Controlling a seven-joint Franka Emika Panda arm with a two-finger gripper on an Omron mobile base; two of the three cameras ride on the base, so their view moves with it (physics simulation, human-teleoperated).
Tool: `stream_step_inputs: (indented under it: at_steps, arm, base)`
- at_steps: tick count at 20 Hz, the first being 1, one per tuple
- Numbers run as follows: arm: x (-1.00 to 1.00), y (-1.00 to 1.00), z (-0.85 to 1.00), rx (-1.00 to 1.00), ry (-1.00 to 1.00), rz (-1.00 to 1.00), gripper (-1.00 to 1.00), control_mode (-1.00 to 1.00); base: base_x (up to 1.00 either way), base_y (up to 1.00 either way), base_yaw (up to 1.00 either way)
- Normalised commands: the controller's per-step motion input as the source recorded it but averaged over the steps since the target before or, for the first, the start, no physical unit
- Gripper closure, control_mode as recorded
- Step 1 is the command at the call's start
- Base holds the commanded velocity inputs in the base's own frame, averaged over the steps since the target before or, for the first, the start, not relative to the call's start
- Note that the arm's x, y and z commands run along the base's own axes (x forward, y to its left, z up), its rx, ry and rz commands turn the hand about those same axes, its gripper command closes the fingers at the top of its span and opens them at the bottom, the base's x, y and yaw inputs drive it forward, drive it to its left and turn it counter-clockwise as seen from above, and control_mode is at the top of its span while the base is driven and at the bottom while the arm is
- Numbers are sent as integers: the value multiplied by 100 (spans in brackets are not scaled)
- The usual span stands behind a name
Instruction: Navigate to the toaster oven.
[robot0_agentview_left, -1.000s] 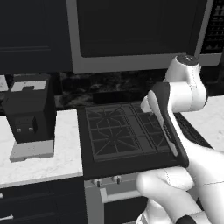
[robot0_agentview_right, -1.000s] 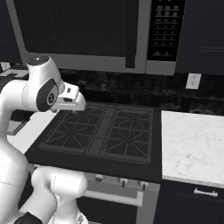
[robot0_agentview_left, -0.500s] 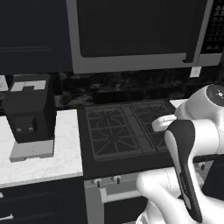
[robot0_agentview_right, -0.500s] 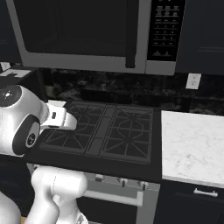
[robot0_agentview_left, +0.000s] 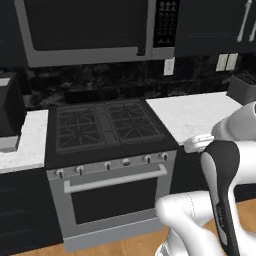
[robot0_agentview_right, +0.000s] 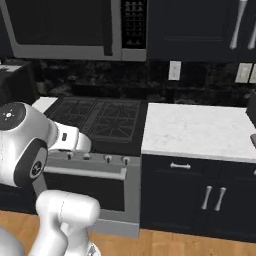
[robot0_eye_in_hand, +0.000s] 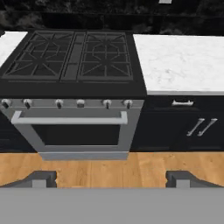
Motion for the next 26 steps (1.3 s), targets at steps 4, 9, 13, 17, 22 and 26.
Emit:
stream_step_inputs:
  at_steps: [4,9,13,17,22,26]
  arm:
    - [0,0,0,0,0,0,-100,100]
    - [0,0,0,0,0,0,-100,100]
    - [0,0,0,0,0,0,-100,100]
    - [0,0,0,0,0,0,-100,100]
    - [0,0,0,0,0,0,-100,100]
    - [0,0,0,0,0,0,-100,100]
  base:
    - [-100,-2,-12]
    - [-41,-27,-17]
    - [12,50,-66]
    - [32,-96,-41]
    - [74,-100,-2]
    - [100,-100,0]
